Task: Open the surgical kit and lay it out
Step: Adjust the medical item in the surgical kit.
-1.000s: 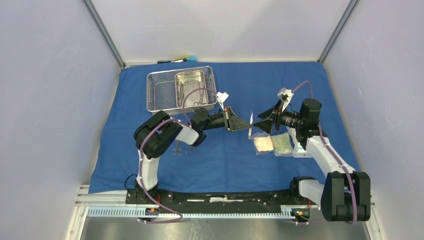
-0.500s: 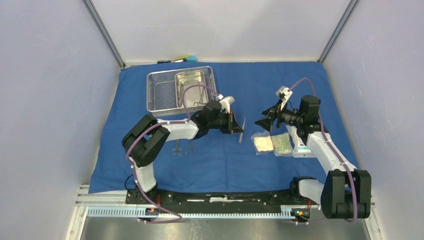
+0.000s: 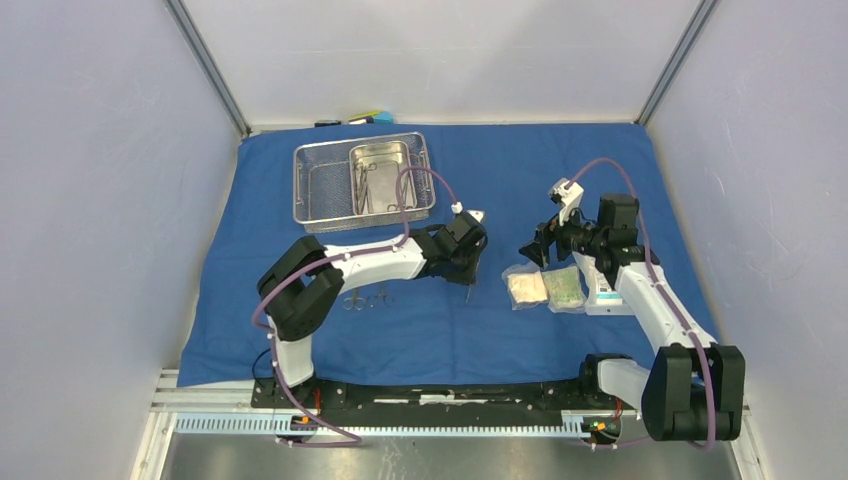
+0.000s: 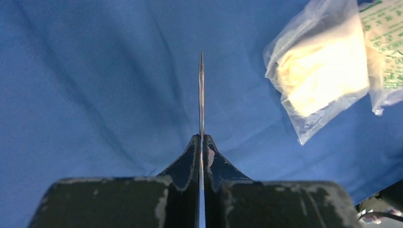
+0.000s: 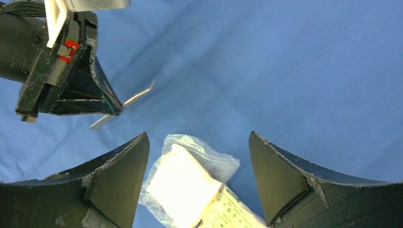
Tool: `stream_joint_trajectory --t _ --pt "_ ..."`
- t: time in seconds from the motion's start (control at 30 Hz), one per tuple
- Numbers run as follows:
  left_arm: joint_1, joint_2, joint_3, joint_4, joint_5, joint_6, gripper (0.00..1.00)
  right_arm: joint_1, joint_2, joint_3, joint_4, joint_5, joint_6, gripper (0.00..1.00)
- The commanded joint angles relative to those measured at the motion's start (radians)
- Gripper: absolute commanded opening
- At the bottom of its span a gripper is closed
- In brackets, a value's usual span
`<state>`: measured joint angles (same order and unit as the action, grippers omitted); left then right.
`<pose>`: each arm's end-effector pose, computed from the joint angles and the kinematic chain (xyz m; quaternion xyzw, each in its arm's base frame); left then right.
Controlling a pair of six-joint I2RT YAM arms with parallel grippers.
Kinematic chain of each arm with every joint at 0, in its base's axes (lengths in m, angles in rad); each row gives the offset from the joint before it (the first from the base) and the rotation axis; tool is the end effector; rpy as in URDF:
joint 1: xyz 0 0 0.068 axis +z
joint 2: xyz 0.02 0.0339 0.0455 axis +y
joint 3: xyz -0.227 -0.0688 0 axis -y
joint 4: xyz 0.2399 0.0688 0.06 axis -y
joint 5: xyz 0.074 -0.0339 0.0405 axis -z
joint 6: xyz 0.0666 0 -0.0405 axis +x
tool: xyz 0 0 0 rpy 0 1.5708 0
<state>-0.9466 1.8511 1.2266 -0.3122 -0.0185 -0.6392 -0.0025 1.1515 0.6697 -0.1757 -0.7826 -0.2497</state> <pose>0.2323 -0.3204 0.1268 0.1426 0.9394 -0.2159 0.2250 0.2640 0.0463 0.1888 -0.2692 0.8026 0.2883 0.4474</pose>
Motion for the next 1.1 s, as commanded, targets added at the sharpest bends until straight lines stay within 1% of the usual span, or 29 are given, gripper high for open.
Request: stream_joint_trajectory --t 0.0,0.1,0.23,0.3,0.4,0.67,0.97,1.07 --pt "-0.018 0.048 0.097 -0.141 -0.107 -0.098 0.06 -0.011 -0.053 0.044 -0.055 0.095 -0.082 0.85" --pt "-0.025 0.102 0.177 -0.212 -0.125 -0.139 0.05 -0.029 -0.064 0.035 -0.071 0.115 -0.097 0.86" --pt "-0.039 0.164 0.278 -0.302 -0.154 -0.202 0.08 -0.046 -0.076 0.03 -0.079 0.117 -0.101 0.87" --pt "-0.042 0.18 0.302 -0.325 -0.172 -0.229 0.09 -0.052 -0.081 0.03 -0.083 0.118 -0.104 0.87" --pt "-0.044 0.2 0.324 -0.339 -0.143 -0.262 0.1 -0.06 -0.082 0.033 -0.09 0.115 -0.107 0.88" --pt "-0.051 0.238 0.341 -0.357 -0.117 -0.331 0.15 -0.071 -0.077 0.031 -0.091 0.097 -0.106 0.88" --pt "-0.065 0.252 0.379 -0.37 -0.118 -0.35 0.17 -0.076 -0.085 0.017 -0.091 0.083 -0.105 0.89" --pt "-0.066 0.255 0.367 -0.371 -0.115 -0.373 0.18 -0.076 -0.087 0.018 -0.092 0.077 -0.104 0.89"
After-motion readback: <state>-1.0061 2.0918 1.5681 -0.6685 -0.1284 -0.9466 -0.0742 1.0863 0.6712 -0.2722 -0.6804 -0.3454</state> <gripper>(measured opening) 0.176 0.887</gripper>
